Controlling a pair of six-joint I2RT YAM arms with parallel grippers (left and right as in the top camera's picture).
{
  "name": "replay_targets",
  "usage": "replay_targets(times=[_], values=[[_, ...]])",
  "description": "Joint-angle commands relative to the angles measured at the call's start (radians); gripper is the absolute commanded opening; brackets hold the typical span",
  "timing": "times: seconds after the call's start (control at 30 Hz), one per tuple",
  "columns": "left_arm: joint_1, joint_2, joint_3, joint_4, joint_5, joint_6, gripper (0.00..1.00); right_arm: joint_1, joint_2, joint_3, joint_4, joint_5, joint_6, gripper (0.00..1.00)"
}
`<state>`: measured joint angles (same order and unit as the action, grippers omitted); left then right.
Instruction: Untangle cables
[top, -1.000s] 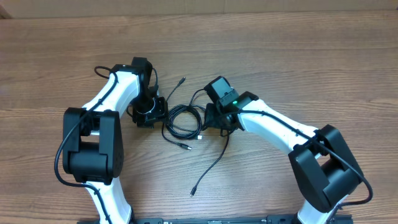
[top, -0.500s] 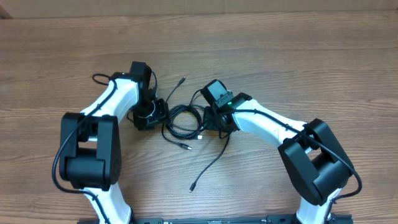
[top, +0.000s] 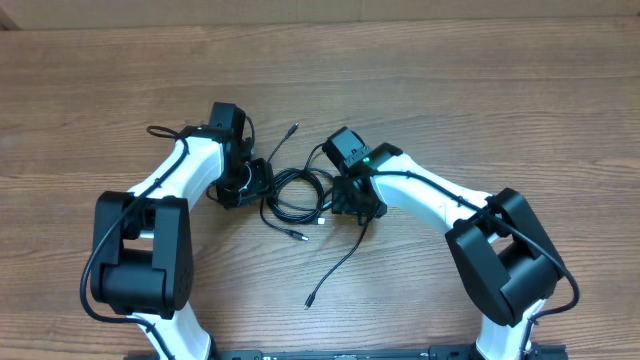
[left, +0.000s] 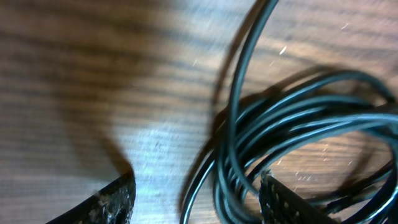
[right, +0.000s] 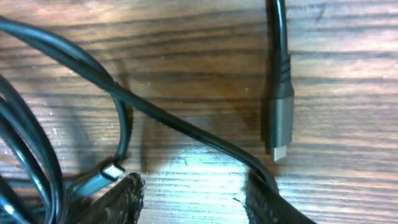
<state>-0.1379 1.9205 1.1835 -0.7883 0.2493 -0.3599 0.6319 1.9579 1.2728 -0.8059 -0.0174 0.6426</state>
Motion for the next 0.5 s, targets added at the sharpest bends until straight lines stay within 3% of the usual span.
replay_targets(times=[0.0,0.17,0.47], values=[[-0.006,0.113,-0.035,0.000,-0.057,0.057,0.64,-0.011,0.008,0.117,-0.067,0.017,-0.057,0.52],[-0.007,0.112,-0.015,-0.015,-0.035,0.098,0.64,-0.016,0.009,0.190,-0.146,0.017,-0.068,0.56],[-0.007,0.112,-0.015,-0.006,-0.035,0.098,0.66,-0.002,0.121,0.191,-0.135,0.043,-0.068,0.56]])
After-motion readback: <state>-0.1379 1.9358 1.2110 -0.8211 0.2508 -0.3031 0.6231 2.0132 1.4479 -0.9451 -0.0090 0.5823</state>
